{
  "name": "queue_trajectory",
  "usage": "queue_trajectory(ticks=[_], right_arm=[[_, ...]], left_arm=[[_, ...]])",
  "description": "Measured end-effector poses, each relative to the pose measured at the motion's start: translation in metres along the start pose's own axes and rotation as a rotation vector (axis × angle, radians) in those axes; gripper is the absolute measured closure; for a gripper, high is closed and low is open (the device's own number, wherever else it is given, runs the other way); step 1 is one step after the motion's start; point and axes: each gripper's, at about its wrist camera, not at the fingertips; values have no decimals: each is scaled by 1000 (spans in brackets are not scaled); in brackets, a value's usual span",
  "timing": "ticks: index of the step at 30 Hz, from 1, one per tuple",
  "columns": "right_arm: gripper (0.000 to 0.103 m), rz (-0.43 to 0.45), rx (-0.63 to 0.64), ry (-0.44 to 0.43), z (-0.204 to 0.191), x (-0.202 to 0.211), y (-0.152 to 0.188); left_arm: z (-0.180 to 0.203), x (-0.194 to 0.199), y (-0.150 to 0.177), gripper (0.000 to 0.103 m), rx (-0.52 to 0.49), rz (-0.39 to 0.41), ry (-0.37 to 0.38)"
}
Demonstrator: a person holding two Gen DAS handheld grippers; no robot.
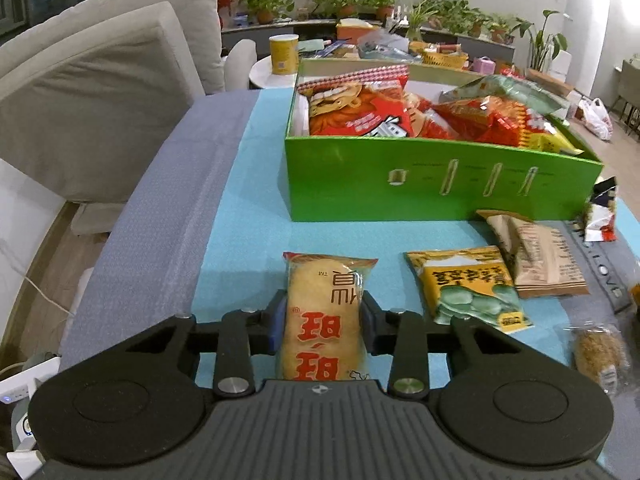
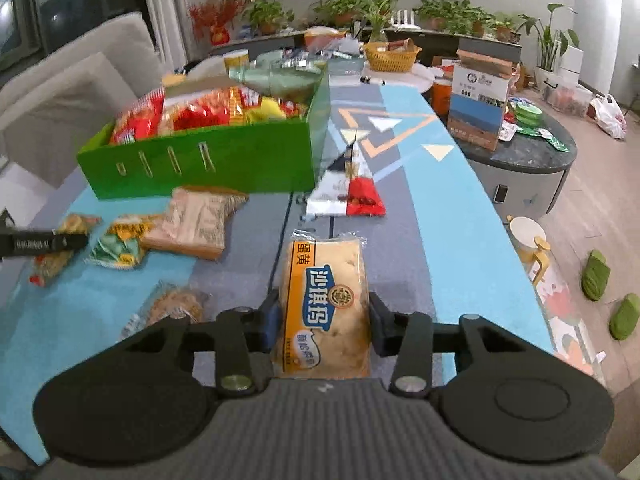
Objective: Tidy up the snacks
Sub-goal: 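Carry the pastry bag with the right tool while the left tool carries the rice-cake bag over the box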
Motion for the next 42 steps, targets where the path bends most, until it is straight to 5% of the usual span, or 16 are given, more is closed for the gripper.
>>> queue_trajectory(ticks=[19, 42], right_arm=[[47, 135, -38, -134, -40, 21, -47], [47, 169, -101, -200, -79, -32, -119]], left_arm=[[26, 54, -36, 69, -62, 147, 83], [21, 15, -115, 69, -70, 239, 106]])
Point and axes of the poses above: each gripper's, at about its wrist camera, not at the fingertips, and x roughly against the way its jaws point, z to its right, y to its underside, and after that the axes turned 9 degrees about z, right-handed
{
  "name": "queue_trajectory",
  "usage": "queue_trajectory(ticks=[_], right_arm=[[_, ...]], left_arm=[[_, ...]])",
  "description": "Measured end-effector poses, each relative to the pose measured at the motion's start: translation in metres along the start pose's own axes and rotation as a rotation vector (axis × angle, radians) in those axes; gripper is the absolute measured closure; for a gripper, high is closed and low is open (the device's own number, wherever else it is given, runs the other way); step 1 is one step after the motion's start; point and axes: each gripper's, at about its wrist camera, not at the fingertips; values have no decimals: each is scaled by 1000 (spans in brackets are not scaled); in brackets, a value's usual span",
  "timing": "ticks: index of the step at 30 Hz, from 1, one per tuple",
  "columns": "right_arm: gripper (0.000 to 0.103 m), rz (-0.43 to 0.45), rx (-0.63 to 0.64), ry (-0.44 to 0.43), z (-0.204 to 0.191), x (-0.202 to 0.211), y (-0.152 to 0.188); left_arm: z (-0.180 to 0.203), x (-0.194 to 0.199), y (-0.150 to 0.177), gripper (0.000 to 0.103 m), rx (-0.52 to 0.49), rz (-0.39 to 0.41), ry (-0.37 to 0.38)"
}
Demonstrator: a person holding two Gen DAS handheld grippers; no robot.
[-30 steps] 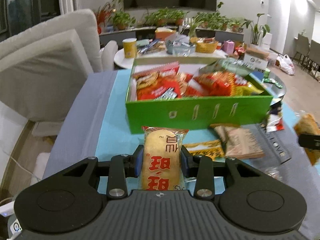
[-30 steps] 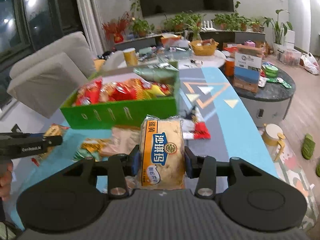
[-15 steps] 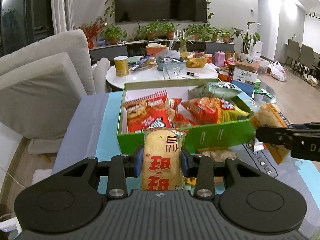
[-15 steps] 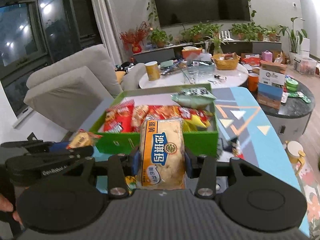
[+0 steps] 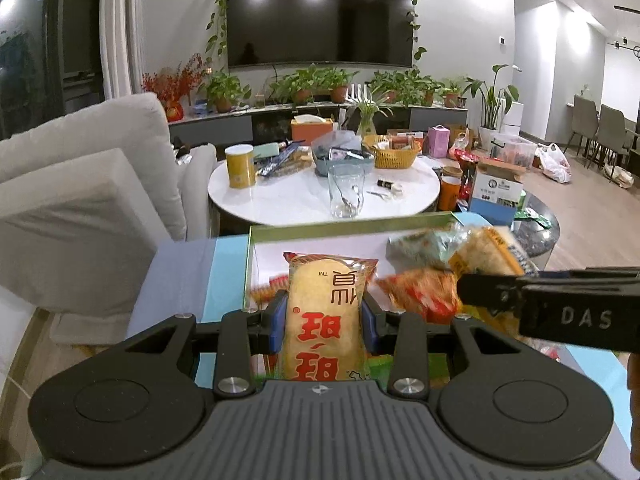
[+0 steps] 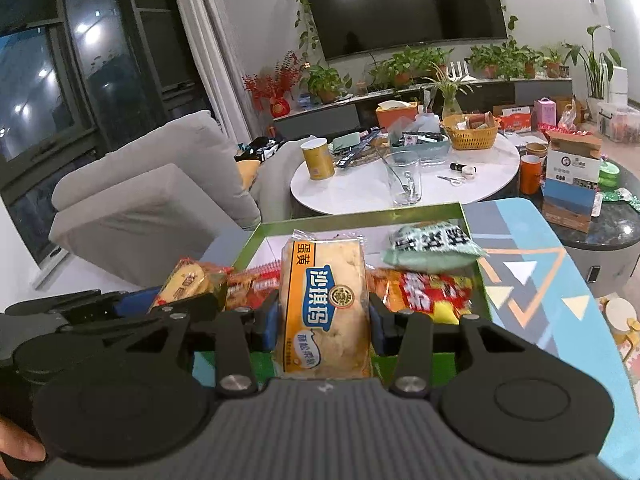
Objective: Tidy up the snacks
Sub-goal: 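Carry the pastry bag with the right tool while the left tool carries the rice-cake bag over the box, then open the left tool over the box while the right tool releases the pastry bag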
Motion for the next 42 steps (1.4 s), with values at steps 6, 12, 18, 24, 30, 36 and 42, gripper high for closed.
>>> queue_trajectory(ticks=[6, 12, 18, 24, 30, 36, 42], right_arm=[[47, -15, -22, -4, 2, -30, -13], [47, -34, -54, -7, 4, -61, -22], [47, -53, -67, -11, 3, -87, -30], [47, -75, -92, -6, 3, -108, -31], [47, -94, -125, 2, 7, -118, -28], [47, -107, -136, 11, 4, -124, -28], [47, -113, -155, 8, 3, -128, -28]], left_arm=[[-6, -36, -19, 69, -15, 11, 7], [-13, -77, -27, 69, -15, -16, -9], [-27, -109, -27, 69, 9, -48, -20], [-36, -133, -24, 69, 31, -76, -33], [-40, -148, -17, 68, 57, -98, -29], [-46, -149, -14, 60, 84, -95, -37], [-49, -137, -17, 54, 96, -68, -54]])
Point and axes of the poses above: each gripper's, at about its wrist camera, not at the fingertips, and x roughly against the way its jaws point, z to its right, y to its underside, and after that the axes turned 9 degrees about z, right-handed
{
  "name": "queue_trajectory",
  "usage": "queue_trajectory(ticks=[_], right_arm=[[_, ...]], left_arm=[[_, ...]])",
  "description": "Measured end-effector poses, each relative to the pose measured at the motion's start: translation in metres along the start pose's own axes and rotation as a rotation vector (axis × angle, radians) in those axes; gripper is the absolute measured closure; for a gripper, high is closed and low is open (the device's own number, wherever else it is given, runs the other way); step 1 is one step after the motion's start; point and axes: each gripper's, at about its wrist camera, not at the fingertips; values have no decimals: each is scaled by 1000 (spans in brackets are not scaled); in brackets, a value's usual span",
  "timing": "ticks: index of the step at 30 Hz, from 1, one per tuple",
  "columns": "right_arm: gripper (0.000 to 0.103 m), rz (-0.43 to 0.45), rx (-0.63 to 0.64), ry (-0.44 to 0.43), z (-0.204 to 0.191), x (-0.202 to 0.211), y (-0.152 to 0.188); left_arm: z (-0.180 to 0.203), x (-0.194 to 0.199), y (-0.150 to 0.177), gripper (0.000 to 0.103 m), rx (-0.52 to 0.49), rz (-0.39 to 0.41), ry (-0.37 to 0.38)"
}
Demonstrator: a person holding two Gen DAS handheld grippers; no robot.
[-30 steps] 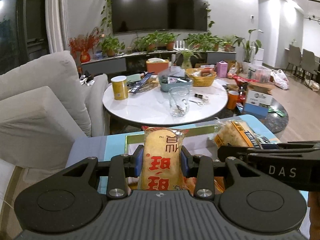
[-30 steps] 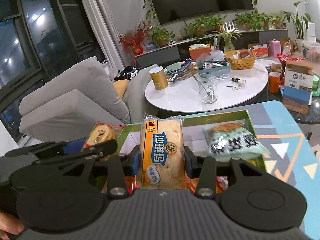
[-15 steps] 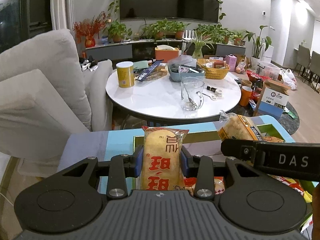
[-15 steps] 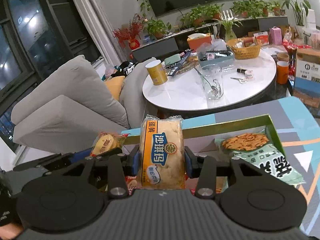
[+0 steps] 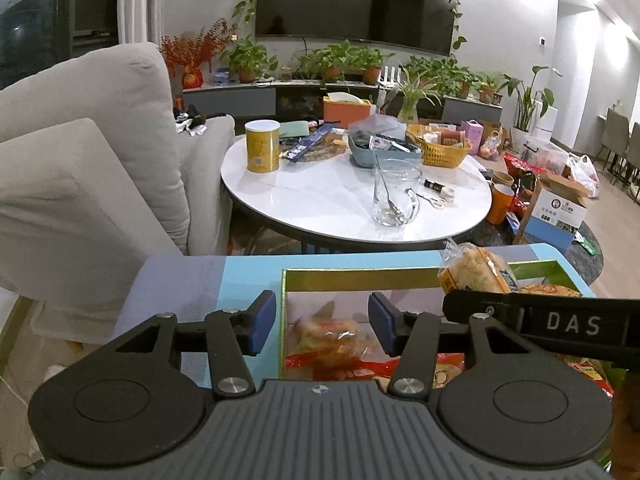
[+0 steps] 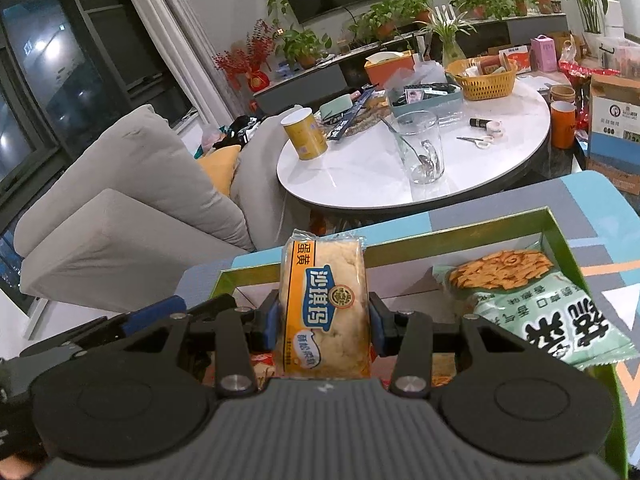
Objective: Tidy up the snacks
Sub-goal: 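Open the left tool over the box while the right tool releases the pastry bag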
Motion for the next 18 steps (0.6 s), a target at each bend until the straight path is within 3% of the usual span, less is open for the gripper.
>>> queue_trajectory(ticks=[8, 11, 18], right_arm=[[47, -4, -16, -20, -5, -6, 1], [38, 15, -12, -24, -7, -1, 0], [38, 46, 44, -7, -8, 23, 1]], left_arm=[[-11, 5, 2, 53, 13, -3, -34], [-13, 8, 4, 53, 10, -5, -37], [-11, 26, 6, 52, 13, 10, -27]])
Point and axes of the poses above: each gripper's, at about its wrist camera, not at the fingertips, and x roughly against the way its jaws point, z to its right, y to its underside, and after that the axes turned 9 degrees about z, right-handed
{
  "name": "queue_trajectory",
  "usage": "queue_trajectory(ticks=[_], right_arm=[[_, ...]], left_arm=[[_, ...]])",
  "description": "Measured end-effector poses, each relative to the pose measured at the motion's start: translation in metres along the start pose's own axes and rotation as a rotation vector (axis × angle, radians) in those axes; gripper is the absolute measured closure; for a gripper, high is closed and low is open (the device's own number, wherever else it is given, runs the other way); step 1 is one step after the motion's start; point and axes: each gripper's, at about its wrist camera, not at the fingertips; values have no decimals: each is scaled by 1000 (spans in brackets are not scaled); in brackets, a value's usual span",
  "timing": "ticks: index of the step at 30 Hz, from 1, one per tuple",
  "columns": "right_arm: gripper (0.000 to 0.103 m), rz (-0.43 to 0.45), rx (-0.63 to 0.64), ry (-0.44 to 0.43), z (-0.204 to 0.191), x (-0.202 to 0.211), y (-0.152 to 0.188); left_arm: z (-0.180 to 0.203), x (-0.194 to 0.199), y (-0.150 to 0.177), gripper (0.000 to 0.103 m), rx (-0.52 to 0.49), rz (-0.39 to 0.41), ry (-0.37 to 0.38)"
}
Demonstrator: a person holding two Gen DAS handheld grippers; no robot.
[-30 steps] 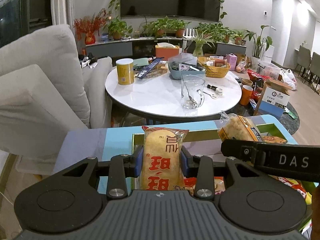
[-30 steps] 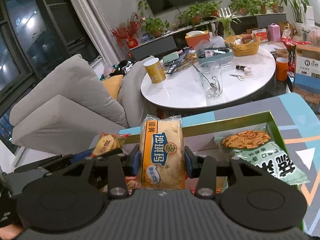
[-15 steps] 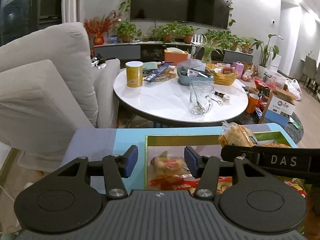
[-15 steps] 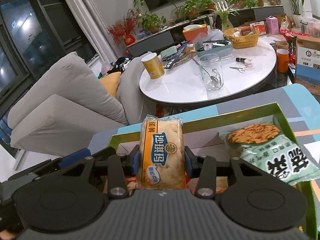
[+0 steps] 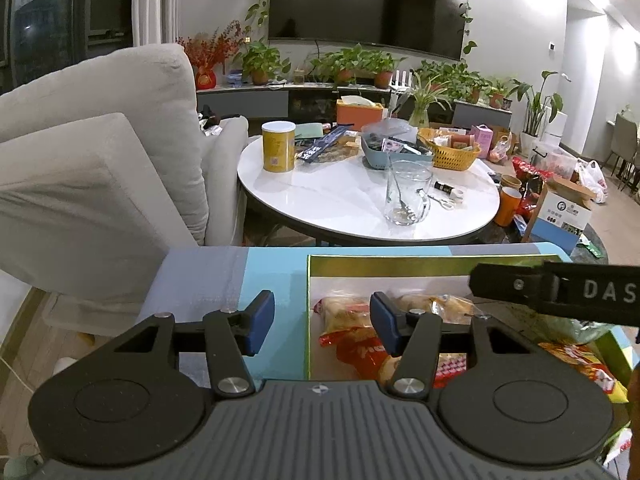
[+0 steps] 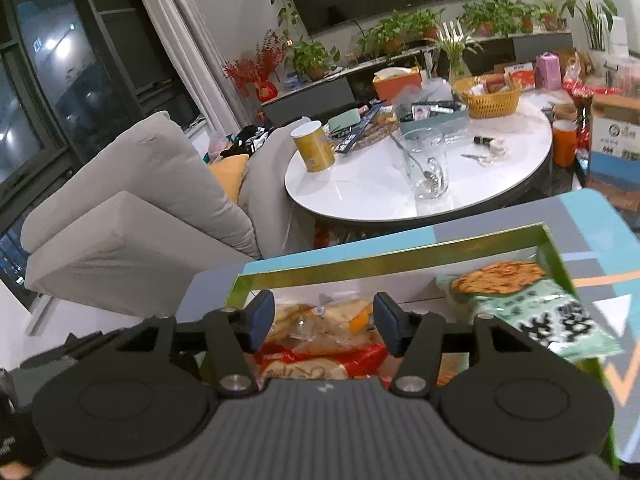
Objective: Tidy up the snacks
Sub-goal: 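Open the left tool over the box while the right tool releases the pastry bag, then lift both tools up and back away from the green box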
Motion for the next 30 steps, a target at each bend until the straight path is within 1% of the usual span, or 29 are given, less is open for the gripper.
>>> queue_trajectory(ticks=[5, 8, 13, 21, 30], right_arm=[[38, 13, 3, 9, 6, 24, 3], [38, 21, 13, 14, 7, 41, 6], [38, 31, 38, 26, 11, 65, 15], [38, 37, 50, 66, 24, 101, 35], [38, 32, 72, 120, 34, 127, 62]], left_arm=[[3, 21, 1, 49, 3, 17, 7], [6, 39, 5, 44, -3, 29, 15], [15, 65, 17, 42, -39, 34, 33], [34, 96, 51, 40, -41, -40, 78], [56, 106, 89, 39, -65, -130, 95]])
Point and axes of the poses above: each gripper's, at about its wrist camera, not at the fingertips, and x roughly against the way its jaws point, z to its right, y to its underside, and after that the axes turned 9 degrees about z, right-handed
